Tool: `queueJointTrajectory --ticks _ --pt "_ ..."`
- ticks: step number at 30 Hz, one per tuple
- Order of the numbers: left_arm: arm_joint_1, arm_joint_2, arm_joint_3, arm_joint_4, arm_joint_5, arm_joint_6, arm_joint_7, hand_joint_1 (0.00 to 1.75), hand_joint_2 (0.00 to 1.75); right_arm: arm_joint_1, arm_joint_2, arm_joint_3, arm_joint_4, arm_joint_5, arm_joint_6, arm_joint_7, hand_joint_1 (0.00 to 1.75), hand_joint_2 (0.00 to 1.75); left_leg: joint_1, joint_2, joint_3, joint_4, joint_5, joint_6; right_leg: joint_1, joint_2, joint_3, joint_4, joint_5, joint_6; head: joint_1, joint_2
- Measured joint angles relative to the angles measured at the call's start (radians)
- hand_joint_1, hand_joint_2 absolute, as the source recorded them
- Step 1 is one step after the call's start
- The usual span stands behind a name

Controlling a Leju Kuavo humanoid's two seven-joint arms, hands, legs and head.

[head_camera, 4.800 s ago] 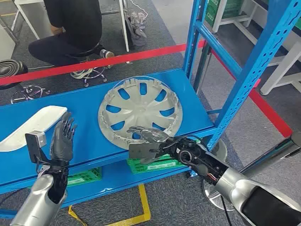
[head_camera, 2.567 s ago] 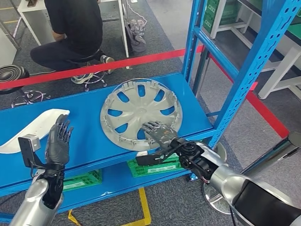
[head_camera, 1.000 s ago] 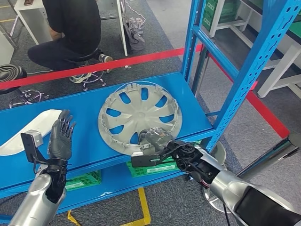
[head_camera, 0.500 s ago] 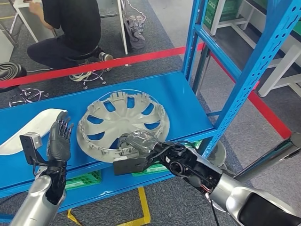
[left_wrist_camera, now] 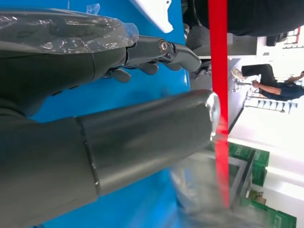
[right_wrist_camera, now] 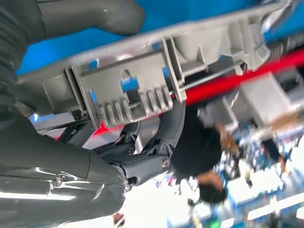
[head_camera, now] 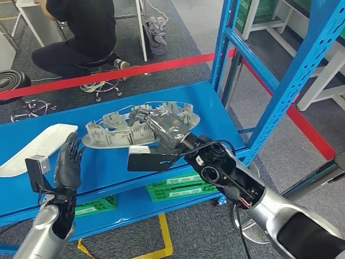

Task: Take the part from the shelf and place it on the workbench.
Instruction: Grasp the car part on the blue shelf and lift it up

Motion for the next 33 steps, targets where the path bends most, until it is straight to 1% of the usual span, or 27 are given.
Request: queueJointTrajectory --ticks 4,9,11,15,18,22,25,29,33 --pt "0.004 0.000 0.000 -0.003 -0.011 -0.005 0.005 0.00 0.00 -0.001 -0.008 -0.041 -0.046 0.056 -0.071 0.013 1.75 1.75 0.000 0.000 -0.001 0.000 0.000 0.000 0.000 0.000 -0.001 0.000 0.000 0.000 0.000 0.000" --pt "0.005 0.000 0.006 -0.005 -0.020 -0.009 0.012 0.00 0.00 0.015 -0.017 -0.111 -0.092 0.116 -0.231 0.003 1.75 1.75 0.000 -0.001 -0.002 0.000 0.000 0.000 0.000 -0.001 -0.002 0.000 0.000 0.000 0.000 0.000" --pt "0.005 0.000 0.008 -0.005 -0.021 -0.009 0.012 0.00 0.00 0.022 -0.021 -0.138 -0.104 0.126 -0.282 -0.003 1.75 1.75 0.000 -0.001 -0.002 0.000 0.000 0.000 0.000 -0.001 -0.002 0.000 0.000 0.000 0.000 0.000" --pt "0.005 -0.002 0.008 -0.005 -0.021 -0.009 0.012 0.00 0.00 0.039 -0.028 -0.184 -0.123 0.145 -0.349 -0.008 1.75 1.75 0.000 -0.001 -0.002 0.001 0.000 0.000 0.000 -0.001 -0.002 0.000 0.000 0.000 0.000 0.000" --pt "0.006 -0.004 0.008 -0.007 -0.021 -0.009 0.013 0.00 0.00 0.059 -0.034 -0.217 -0.137 0.160 -0.429 -0.012 1.75 1.75 0.000 -0.001 -0.002 0.001 0.000 0.000 0.000 -0.001 -0.002 0.000 0.000 0.000 0.000 0.000" --pt "0.008 -0.006 0.008 -0.013 -0.020 -0.008 0.014 0.00 0.00 0.088 -0.042 -0.259 -0.162 0.176 -0.534 -0.038 1.75 1.75 0.000 -0.001 -0.002 0.001 0.000 0.000 0.000 -0.001 -0.002 0.000 0.000 0.000 0.000 0.000" --pt "0.007 -0.010 0.008 -0.014 -0.019 -0.008 0.013 0.00 0.00 0.110 -0.044 -0.280 -0.181 0.185 -0.578 -0.055 1.75 1.75 0.000 -0.001 -0.002 0.001 0.000 0.000 0.000 -0.001 -0.002 0.000 0.000 0.000 0.000 0.000" --pt "0.007 -0.016 0.008 -0.014 -0.018 -0.008 0.010 0.00 1.75 0.133 -0.044 -0.295 -0.194 0.194 -0.595 -0.065 1.75 1.75 0.000 -0.001 -0.002 0.000 0.000 0.000 0.000 -0.001 -0.002 0.000 0.000 0.000 0.000 0.000" --pt "0.007 -0.022 0.008 -0.014 -0.029 -0.005 -0.004 0.00 1.75 0.150 -0.044 -0.302 -0.197 0.195 -0.592 -0.064 1.75 1.75 0.000 -0.001 -0.002 0.000 0.000 0.000 0.000 -0.001 -0.002 0.000 0.000 0.000 0.000 0.000"
